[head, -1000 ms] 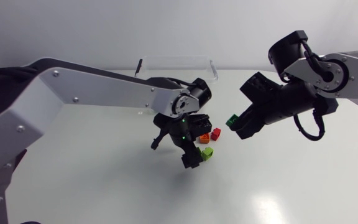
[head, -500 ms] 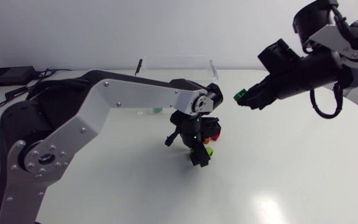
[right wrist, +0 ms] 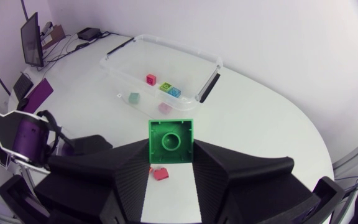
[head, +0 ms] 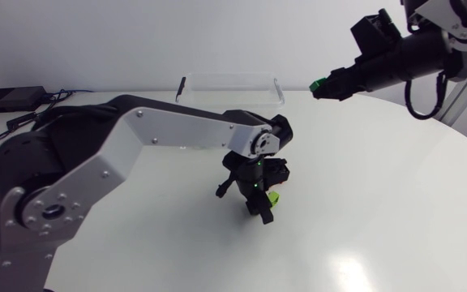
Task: Place the duplo bricks in the container
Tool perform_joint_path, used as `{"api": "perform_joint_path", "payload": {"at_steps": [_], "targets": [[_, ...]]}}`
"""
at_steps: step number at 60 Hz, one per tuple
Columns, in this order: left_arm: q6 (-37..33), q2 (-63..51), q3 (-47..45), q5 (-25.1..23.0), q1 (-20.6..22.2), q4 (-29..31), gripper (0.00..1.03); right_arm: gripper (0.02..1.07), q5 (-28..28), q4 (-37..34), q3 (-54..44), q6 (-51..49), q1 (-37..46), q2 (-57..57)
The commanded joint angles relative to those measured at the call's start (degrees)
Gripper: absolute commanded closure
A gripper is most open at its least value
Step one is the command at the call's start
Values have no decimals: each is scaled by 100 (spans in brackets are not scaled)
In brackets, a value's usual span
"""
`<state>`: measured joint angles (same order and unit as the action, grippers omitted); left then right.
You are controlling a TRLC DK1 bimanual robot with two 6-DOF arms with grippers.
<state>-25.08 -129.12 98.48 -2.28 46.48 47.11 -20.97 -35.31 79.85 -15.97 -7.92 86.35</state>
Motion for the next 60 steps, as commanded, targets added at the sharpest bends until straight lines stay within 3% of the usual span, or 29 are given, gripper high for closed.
{"api": "perform_joint_path", "payload": {"at_steps": [1, 27, 56, 59, 60], "targets": [[188, 625, -452, -18, 10, -106, 90, 80, 32, 138, 320, 287, -183, 339], [601, 2831, -1621, 70, -368, -967, 90, 79, 462, 376, 1779, 630, -807, 2114], [908, 4114, -2298, 343, -1044, -2400, 90, 77, 867, 367, 3440, 727, -1036, 3811], [996, 4141, -2307, 387, -1159, -2681, 90, 59, 955, 270, 3642, 718, -1045, 3978], [1032, 4141, -2307, 395, -1211, -2804, 90, 47, 972, 226, 3704, 718, -1045, 4013]]}}
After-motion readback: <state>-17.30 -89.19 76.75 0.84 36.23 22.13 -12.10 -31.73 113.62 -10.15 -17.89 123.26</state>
